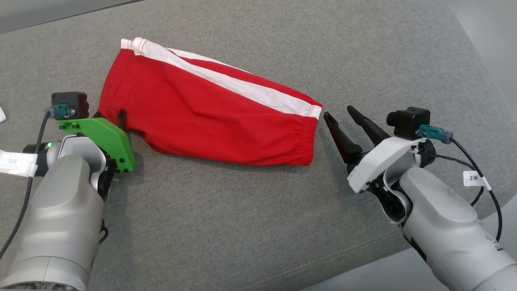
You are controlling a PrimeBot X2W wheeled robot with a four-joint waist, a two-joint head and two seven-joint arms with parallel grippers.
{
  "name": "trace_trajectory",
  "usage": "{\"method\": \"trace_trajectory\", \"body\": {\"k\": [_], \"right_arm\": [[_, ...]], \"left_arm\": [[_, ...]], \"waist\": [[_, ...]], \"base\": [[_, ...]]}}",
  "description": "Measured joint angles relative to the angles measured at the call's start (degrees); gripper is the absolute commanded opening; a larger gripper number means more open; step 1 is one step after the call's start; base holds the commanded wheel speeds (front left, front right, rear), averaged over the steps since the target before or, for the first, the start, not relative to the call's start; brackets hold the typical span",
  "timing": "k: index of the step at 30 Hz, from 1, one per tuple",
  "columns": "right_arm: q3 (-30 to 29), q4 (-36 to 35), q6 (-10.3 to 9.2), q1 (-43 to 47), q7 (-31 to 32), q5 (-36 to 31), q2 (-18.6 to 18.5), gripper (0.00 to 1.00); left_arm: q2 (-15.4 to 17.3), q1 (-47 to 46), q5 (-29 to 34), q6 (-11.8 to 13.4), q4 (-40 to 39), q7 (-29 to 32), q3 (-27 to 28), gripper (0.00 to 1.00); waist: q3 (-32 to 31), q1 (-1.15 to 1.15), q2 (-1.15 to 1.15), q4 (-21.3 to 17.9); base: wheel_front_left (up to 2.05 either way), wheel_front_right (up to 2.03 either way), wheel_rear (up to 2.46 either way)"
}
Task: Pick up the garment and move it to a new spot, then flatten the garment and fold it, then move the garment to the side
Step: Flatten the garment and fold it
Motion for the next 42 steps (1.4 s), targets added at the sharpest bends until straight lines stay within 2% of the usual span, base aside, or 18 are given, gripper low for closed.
{"method": "trace_trajectory", "body": {"k": [8, 13, 20, 27, 35, 42], "right_arm": [[0.10, -0.03, 0.00, 0.94, 0.00, 0.00, -0.41, 1.00], [-0.19, 0.04, 0.00, 2.44, -0.01, 0.09, -1.23, 1.00], [-0.97, 0.23, 0.00, 4.71, -0.19, 0.98, -2.11, 1.00], [-1.99, 0.67, 0.00, 6.01, -0.20, 1.35, -3.57, 1.00], [-2.18, 0.68, 0.00, 7.68, -0.26, 1.46, -4.77, 1.00], [-0.18, 0.20, -0.01, 7.92, -0.02, 1.65, -3.65, 1.00]], "left_arm": [[-1.24, 0.13, -1.14, -0.26, 0.87, -0.66, 0.34, 0.00], [-1.88, 1.36, -2.43, -0.29, 0.94, -3.16, 1.16, 0.00], [-3.88, 4.34, -3.97, -0.51, -1.21, -8.78, 2.16, 0.00], [-4.86, 10.13, -6.49, -0.47, -2.54, -9.89, 3.44, 0.00], [-4.85, 17.00, -7.72, 0.75, -6.42, -10.34, 3.21, 0.00], [-4.72, 23.25, -13.41, 0.77, -15.72, -10.33, 0.93, 0.00]], "waist": [[-1.09, 0.00, 0.00, 0.04], [-2.11, 0.00, 0.00, 0.72], [-3.47, 0.00, 0.00, 2.91], [-5.21, 0.00, 0.00, 6.12], [-8.06, 0.00, 0.00, 10.70], [-10.62, 0.00, 0.00, 13.57]], "base": [[0.00, 0.00, 0.00], [0.00, 0.00, 0.00], [0.00, 0.00, 0.00], [0.00, 0.00, 0.00], [0.00, 0.00, 0.00], [0.00, 0.00, 0.00]]}}
